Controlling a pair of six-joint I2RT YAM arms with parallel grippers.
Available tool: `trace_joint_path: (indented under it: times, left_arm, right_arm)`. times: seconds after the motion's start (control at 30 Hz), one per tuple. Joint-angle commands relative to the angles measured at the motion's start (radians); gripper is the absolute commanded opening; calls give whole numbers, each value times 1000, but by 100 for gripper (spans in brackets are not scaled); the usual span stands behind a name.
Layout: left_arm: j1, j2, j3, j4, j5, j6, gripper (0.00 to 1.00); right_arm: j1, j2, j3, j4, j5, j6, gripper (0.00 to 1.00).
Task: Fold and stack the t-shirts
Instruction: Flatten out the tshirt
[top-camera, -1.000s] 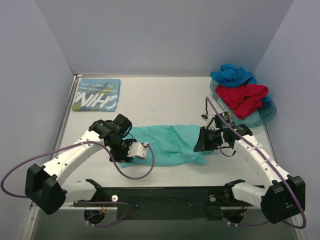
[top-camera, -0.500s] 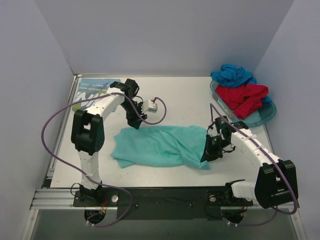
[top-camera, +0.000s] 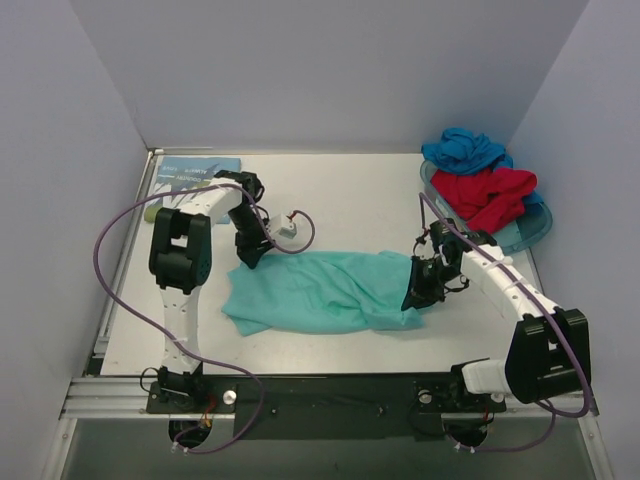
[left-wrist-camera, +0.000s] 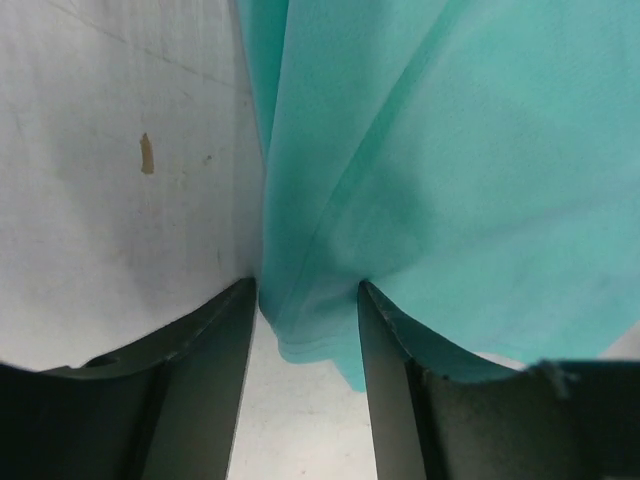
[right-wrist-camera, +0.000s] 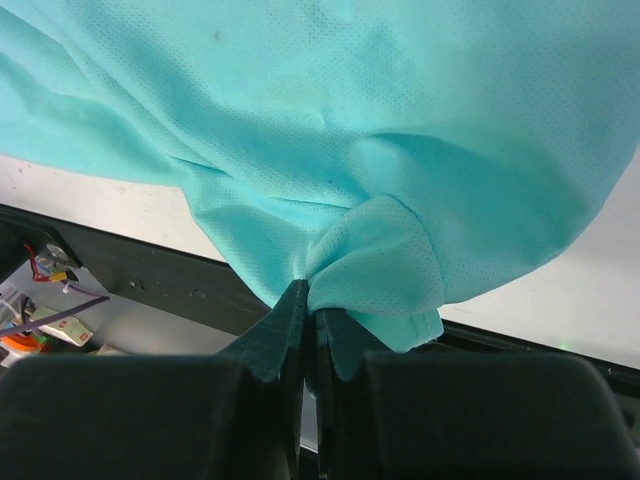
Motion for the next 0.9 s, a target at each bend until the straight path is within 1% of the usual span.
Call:
trace_joint_path:
  times: [0.0, 0.07, 0.1, 0.13, 0.17, 0.2, 0.23, 0.33, 0.4, 0.47, 0.5, 0.53, 0.57, 0.6, 0.63, 0.67, 0.7, 0.73, 0.77, 0.8, 0.83, 0.87]
  left_arm:
    - [14, 53, 63, -9, -39, 13, 52]
    - [18, 67, 79, 5, -41, -4, 44]
    - [21, 70, 86, 5, -42, -6, 35]
    - [23, 69, 89, -8, -36, -6, 31]
    - [23, 69, 96, -24, -25, -1, 22]
    - [23, 66, 101, -60, -19, 13, 15]
    - [23, 57, 110, -77, 1, 19, 0]
    - [29, 26, 133, -127, 38, 11, 0]
    - [38, -6, 171, -128, 88, -22, 0]
    - [51, -42, 233, -96, 108, -91, 0]
    - [66, -63, 291, -66, 113, -116, 0]
    - [72, -72, 332, -53, 131, -175, 0]
    - [89, -81, 410, -36, 145, -243, 0]
    - [101, -85, 511, -32, 169, -274, 0]
    - [118, -89, 568, -32, 185, -339, 0]
    - [127, -92, 655, -35, 214, -364, 0]
    - [144, -100, 703, -33, 225, -418, 0]
    - [150, -106, 765, -27, 245, -439, 0]
    - [161, -133, 780, 5, 248, -490, 0]
    - [167, -175, 791, 37, 240, -522, 0]
    - [173, -196, 787, 106, 228, -577, 0]
    - [181, -245, 773, 150, 207, -610, 0]
  right_arm:
    - [-6, 13, 43, -49, 22, -21, 0]
    - [-7, 14, 44, -47, 19, -23, 0]
    - [-6, 14, 44, -47, 19, -24, 0]
    - [-6, 16, 46, -47, 17, -23, 0]
    - [-6, 16, 46, -46, 19, -24, 0]
    - [-6, 18, 47, -47, 22, -24, 0]
    - [-6, 21, 50, -46, 23, -24, 0]
    - [-9, 25, 70, -49, 25, -24, 0]
    - [-21, 30, 122, -50, 19, -26, 0]
    - [-44, 36, 199, -52, 8, -24, 0]
    - [-52, 41, 231, -57, 5, -30, 0]
    - [-70, 44, 313, -63, 2, -30, 0]
    - [-78, 51, 355, -66, 0, -39, 0]
    - [-96, 54, 457, -69, -4, -46, 0]
    - [-109, 67, 506, -69, -15, -53, 0]
    - [-128, 77, 612, -69, -26, -58, 0]
    - [-150, 87, 673, -67, -39, -64, 0]
    - [-161, 105, 767, -67, -40, -70, 0]
    - [-184, 116, 825, -66, -49, -69, 0]
    - [-196, 132, 925, -64, -53, -75, 0]
    - [-210, 142, 970, -63, -55, -76, 0]
    - [-210, 157, 1065, -57, -58, -75, 0]
